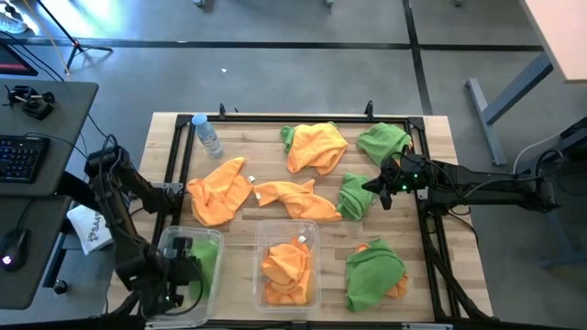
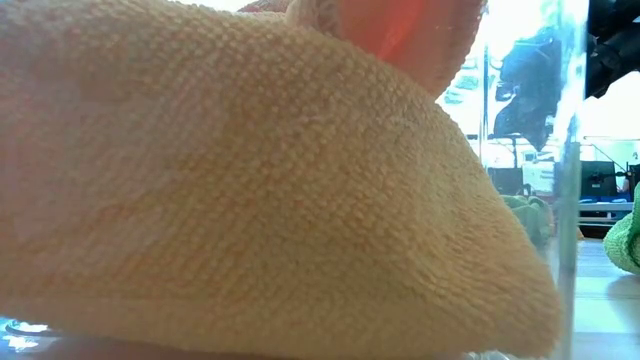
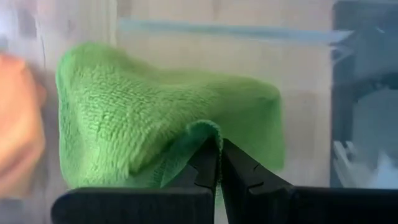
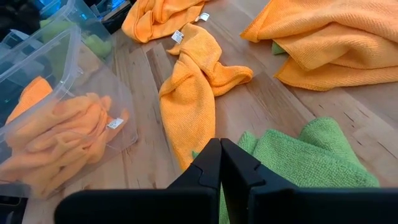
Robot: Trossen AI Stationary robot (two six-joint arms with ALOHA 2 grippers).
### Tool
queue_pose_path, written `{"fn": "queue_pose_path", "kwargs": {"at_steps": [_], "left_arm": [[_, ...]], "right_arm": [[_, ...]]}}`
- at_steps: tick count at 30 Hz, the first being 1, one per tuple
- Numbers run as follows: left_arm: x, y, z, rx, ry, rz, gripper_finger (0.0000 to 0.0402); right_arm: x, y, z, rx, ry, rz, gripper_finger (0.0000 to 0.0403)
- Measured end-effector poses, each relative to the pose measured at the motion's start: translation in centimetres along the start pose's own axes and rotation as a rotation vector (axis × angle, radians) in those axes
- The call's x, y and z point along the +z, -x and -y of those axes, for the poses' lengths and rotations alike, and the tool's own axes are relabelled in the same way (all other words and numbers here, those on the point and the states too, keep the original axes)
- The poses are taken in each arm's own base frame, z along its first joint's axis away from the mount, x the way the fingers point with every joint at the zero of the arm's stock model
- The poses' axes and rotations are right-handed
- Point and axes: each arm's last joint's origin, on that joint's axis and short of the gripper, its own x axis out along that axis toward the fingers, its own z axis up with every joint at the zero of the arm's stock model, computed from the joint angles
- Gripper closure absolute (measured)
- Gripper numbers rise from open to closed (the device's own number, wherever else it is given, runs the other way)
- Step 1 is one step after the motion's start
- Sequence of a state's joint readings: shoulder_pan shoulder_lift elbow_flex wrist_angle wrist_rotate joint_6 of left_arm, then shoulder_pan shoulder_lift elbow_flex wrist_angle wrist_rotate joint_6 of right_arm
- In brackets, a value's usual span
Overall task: Sort microfiber towel by color & place in baskets
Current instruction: Put the green towel into the left transparent bin
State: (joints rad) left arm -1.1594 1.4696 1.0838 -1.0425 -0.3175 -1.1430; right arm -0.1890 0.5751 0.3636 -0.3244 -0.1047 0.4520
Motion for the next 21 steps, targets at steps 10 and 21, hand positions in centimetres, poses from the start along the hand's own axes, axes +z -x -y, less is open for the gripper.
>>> {"fn": "queue_pose_path", "kwargs": {"at_steps": [10,21], "left_arm": [[-0.4,-0.7,-0.4,-0.017,0.082,-0.13,0.0357],[1.0,3.2,-0.4,0.008,0.031,-0.16,0.0305]], "right_arm": [[0.0,0.0,0.0,0.0,-0.02,0.0,0.0402],[0.0,0.0,0.0,-0.001,-0.023,0.001,0.0402]]}}
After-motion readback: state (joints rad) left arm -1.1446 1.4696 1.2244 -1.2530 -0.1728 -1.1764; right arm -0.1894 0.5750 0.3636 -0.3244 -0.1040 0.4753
